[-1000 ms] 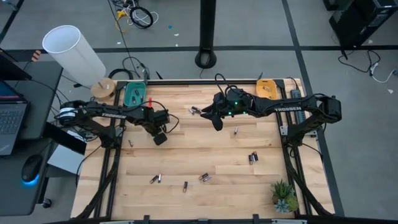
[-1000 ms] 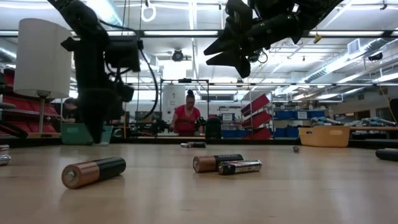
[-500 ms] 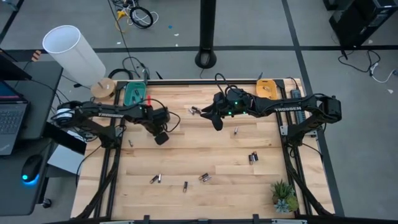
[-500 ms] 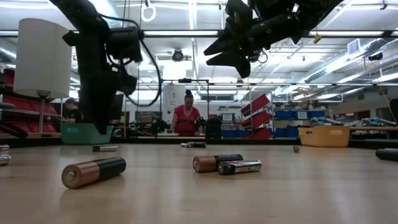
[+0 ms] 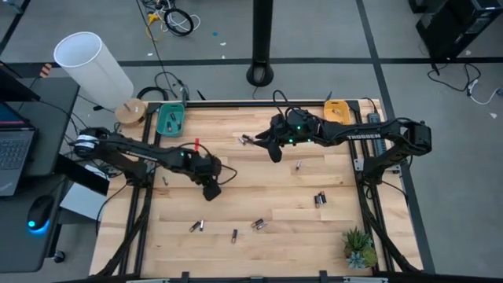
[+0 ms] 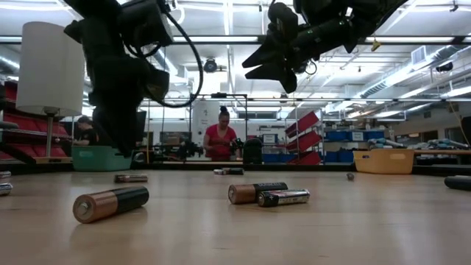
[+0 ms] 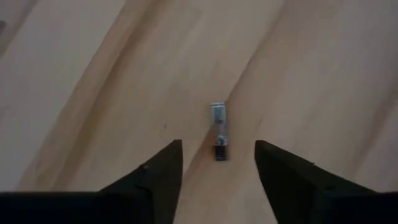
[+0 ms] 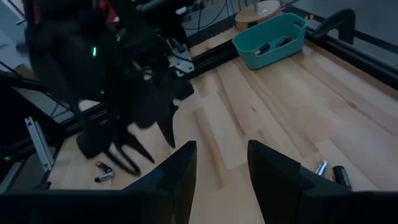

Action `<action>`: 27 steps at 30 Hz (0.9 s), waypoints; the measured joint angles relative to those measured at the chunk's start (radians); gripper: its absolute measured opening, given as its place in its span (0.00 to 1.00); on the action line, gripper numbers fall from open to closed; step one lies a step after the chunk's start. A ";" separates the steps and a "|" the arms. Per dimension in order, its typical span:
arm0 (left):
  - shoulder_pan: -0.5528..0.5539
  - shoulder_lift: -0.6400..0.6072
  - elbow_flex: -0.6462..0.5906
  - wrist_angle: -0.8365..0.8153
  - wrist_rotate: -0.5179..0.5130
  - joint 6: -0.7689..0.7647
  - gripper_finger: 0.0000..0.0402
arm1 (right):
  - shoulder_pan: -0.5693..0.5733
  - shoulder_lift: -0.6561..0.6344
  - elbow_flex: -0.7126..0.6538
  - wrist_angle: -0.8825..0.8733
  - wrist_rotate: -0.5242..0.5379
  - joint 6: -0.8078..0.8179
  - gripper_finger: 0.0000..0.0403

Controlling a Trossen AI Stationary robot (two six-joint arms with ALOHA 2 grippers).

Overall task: Sort batteries
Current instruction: Put the silver battery into the yellow bin

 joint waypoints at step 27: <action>-0.057 0.203 0.003 0.162 0.006 0.005 0.48 | -0.023 0.000 0.033 -0.031 -0.041 -0.004 0.38</action>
